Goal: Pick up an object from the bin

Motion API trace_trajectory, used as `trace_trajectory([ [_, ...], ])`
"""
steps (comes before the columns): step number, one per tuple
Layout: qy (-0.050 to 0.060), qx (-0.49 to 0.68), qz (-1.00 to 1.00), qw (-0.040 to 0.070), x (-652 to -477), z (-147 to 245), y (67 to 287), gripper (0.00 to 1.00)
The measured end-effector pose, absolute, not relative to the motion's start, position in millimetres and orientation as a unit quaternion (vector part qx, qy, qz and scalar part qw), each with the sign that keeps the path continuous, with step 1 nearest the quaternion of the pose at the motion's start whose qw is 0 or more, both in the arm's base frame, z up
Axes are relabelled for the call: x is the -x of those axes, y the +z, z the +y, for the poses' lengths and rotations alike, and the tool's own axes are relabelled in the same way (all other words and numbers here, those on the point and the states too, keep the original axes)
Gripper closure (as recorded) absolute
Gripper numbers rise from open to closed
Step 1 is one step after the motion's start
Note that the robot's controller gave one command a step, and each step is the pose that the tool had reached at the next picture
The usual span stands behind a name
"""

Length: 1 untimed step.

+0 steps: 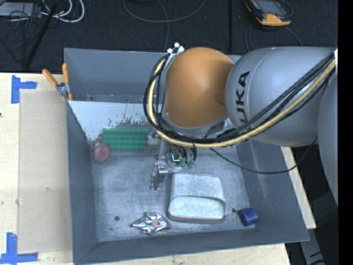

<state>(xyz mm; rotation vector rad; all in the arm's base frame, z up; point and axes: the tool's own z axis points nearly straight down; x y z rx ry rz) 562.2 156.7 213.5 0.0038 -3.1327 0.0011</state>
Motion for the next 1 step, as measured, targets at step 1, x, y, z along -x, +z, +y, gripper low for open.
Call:
trace_trajectory([
  [1, 0.002, -0.053, -0.999, 0.007, -470.7, 145.9, 136.2, 0.00],
])
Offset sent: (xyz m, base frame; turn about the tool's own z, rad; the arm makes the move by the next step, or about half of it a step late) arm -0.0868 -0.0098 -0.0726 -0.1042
